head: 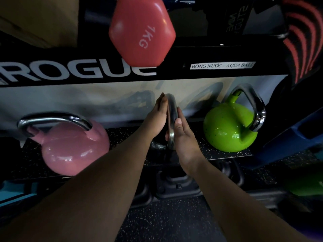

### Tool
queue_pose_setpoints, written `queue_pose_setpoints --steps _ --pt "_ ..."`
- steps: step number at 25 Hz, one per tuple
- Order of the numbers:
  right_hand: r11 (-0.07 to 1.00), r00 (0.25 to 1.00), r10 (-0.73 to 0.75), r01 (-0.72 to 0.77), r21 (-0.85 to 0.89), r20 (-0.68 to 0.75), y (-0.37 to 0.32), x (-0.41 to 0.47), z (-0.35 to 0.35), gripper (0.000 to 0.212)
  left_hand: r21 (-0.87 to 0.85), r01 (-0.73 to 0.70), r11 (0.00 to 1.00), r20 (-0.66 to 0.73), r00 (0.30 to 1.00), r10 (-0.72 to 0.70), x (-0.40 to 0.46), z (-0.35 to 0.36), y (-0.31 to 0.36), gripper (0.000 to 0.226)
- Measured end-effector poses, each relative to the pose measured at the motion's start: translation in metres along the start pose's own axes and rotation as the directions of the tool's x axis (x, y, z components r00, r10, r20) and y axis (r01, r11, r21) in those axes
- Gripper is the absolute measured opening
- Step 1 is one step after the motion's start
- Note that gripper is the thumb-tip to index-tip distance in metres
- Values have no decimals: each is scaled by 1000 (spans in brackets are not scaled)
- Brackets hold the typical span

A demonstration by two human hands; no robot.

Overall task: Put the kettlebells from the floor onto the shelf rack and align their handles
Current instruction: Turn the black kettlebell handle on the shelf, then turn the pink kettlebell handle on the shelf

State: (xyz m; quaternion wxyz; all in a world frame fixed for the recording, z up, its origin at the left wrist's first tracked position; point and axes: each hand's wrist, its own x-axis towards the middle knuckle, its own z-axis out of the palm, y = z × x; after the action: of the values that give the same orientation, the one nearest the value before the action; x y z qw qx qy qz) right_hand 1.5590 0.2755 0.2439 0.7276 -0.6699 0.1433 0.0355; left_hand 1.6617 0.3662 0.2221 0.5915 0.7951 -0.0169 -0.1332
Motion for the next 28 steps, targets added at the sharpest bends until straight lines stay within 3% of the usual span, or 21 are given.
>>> queue_pose_setpoints --steps 11,17,19,22,24,28 --pt "1000 999 -28 28 4 39 3 3 -5 40 -31 32 999 -32 999 -33 -5 1 1 57" --pt "976 998 8 7 -218 67 -17 4 -17 44 160 31 987 12 999 -33 -9 -21 14 50" --pt "925 999 -33 40 -378 25 -33 6 -23 48 439 -87 894 -1 995 97 -16 -47 13 45" --pt "603 972 -235 137 -786 -11 -54 14 -17 58 804 -176 568 29 966 258 -32 -91 4 48" --pt "510 959 -276 196 -838 57 -64 15 18 62 866 -171 469 13 947 321 -46 -124 -2 48" --pt "414 947 -256 288 -863 194 -62 19 112 65 915 -102 391 -58 925 376 -70 -204 -14 46"
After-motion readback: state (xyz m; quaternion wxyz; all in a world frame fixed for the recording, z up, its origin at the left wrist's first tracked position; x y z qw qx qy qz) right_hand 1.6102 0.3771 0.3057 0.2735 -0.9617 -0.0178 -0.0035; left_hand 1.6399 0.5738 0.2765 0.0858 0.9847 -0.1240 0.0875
